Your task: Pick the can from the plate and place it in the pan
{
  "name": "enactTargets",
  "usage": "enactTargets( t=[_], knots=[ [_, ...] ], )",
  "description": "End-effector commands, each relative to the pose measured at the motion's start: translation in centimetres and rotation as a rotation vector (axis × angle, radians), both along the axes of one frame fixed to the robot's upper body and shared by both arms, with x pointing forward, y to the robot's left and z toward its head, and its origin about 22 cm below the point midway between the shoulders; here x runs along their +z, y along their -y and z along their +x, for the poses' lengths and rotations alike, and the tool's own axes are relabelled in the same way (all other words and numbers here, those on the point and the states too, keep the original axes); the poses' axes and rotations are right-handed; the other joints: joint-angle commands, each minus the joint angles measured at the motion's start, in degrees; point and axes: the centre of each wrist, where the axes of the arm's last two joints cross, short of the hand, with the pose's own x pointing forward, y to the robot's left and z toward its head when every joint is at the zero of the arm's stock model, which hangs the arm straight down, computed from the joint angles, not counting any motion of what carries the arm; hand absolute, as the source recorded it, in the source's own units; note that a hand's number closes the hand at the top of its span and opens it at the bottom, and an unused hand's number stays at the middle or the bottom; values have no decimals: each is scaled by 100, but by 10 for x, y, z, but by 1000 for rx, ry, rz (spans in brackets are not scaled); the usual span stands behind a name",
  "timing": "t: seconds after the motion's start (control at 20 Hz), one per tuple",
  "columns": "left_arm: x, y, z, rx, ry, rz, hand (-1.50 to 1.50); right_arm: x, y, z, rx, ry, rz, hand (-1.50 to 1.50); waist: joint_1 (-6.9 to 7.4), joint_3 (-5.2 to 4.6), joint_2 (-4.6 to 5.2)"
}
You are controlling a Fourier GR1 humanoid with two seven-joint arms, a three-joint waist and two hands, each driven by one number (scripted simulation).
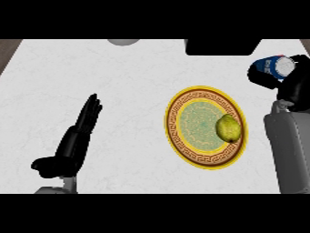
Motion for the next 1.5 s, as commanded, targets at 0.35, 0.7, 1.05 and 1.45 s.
enactTargets(
  t=[0.35, 0.7, 1.05, 1.45],
  knots=[
    [11, -1, -10, -21, -1, 1, 0, -38, 135, -19, -192, 27, -209, 150, 73, 7, 17],
    [12, 5, 5, -7, 6, -3, 0, -55, 183, -28, -299, 164, -217, 150, 107, 17, 46],
    [0, -12, 8, -34, 14, -4, 0, -48, 236, -54, -303, 162, -226, 150, 172, 31, 84],
    [9, 13, 10, -55, 31, -15, 0, -54, 241, -53, -114, -143, 242, -150, 293, 56, 127]
  ],
)
